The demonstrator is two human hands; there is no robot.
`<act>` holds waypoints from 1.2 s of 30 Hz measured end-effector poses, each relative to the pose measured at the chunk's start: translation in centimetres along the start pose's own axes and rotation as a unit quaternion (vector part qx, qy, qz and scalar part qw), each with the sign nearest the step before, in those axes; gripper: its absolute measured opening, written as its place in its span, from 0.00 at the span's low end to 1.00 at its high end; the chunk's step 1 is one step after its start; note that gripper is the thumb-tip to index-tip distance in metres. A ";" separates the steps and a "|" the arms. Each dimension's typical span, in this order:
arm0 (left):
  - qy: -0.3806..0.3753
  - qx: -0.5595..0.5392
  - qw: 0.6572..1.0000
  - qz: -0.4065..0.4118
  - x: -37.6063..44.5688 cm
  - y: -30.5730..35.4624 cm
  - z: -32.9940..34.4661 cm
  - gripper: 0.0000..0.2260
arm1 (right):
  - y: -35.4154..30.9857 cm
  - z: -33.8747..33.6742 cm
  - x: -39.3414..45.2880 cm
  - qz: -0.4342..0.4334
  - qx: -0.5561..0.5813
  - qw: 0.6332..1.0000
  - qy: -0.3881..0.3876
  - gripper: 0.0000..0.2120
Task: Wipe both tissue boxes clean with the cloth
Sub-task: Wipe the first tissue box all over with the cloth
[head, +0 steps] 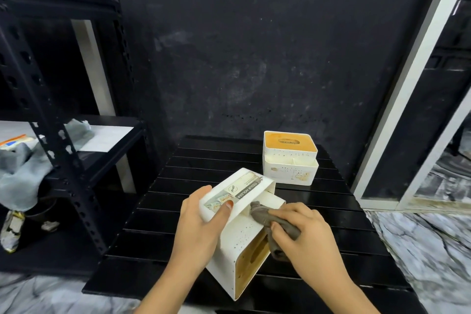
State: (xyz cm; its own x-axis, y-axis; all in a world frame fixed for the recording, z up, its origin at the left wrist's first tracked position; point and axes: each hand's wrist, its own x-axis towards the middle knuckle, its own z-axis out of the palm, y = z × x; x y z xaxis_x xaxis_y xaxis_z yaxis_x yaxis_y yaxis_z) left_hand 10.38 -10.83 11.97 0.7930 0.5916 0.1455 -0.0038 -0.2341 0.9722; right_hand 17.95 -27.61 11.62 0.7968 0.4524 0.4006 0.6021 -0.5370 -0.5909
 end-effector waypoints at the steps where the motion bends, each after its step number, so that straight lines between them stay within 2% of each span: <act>1: 0.002 0.001 1.000 0.001 0.0 -0.1 0.0 0.11 | 0.1 -0.3 -0.2 -0.001 0.010 1.000 0.009 0.11; 3: 0.008 0.006 1.000 -0.001 0.1 -0.3 0.2 0.13 | 0.4 -1.0 -0.6 -0.004 0.024 1.000 0.016 0.11; 6: 0.019 0.020 1.000 0.000 0.1 -0.7 0.4 0.17 | 0.2 -1.4 -0.8 -0.019 0.018 0.999 -0.022 0.11; 12: 0.028 0.029 0.999 0.006 0.3 -1.0 0.6 0.17 | -1.1 -0.2 -0.2 -0.034 0.014 0.998 -0.054 0.10; 15: 0.029 0.035 0.999 0.006 0.4 -1.3 0.5 0.20 | -2.2 0.9 -0.5 -0.059 0.027 0.997 -0.050 0.20; 17: 0.030 0.035 0.999 0.005 0.3 -1.3 0.5 0.20 | -2.4 1.5 -1.0 -0.076 0.033 0.995 -0.046 0.24; 21: 0.015 0.039 0.999 0.013 0.1 -0.9 0.3 0.15 | -1.9 0.8 -1.1 -0.071 0.039 0.995 -0.065 0.21; 24: 0.002 0.028 1.000 0.003 0.2 -0.8 0.2 0.13 | -1.6 0.2 0.0 -0.041 0.026 0.997 -0.062 0.13; 26: 0.002 0.031 1.000 -0.003 0.4 -0.9 0.3 0.15 | -2.0 0.6 0.5 -0.040 0.005 0.998 -0.043 0.11; 28: 0.004 0.046 0.999 -0.007 0.5 -0.9 0.3 0.22 | -2.8 1.5 0.1 -0.058 -0.015 0.997 -0.038 0.17; 30: 0.006 0.059 0.998 -0.014 0.6 -1.0 0.3 0.24 | -3.2 2.4 -0.8 -0.082 -0.007 0.996 -0.027 0.21; 33: 0.010 0.061 0.998 -0.016 0.4 -0.9 0.3 0.20 | -3.0 2.5 -1.7 -0.092 0.002 0.996 -0.005 0.21; 36: 0.021 0.055 0.998 -0.013 0.0 -0.7 0.4 0.17 | -2.4 1.4 -1.0 -0.053 0.015 0.998 -0.039 0.23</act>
State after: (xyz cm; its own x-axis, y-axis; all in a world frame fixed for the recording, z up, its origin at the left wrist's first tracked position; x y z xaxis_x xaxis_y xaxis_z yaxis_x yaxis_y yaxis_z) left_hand 10.61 -10.94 11.26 0.7657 0.6297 0.1310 0.0848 -0.3007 0.9499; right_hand 15.62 -25.83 11.65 0.7211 0.5601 0.4078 0.6806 -0.4623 -0.5684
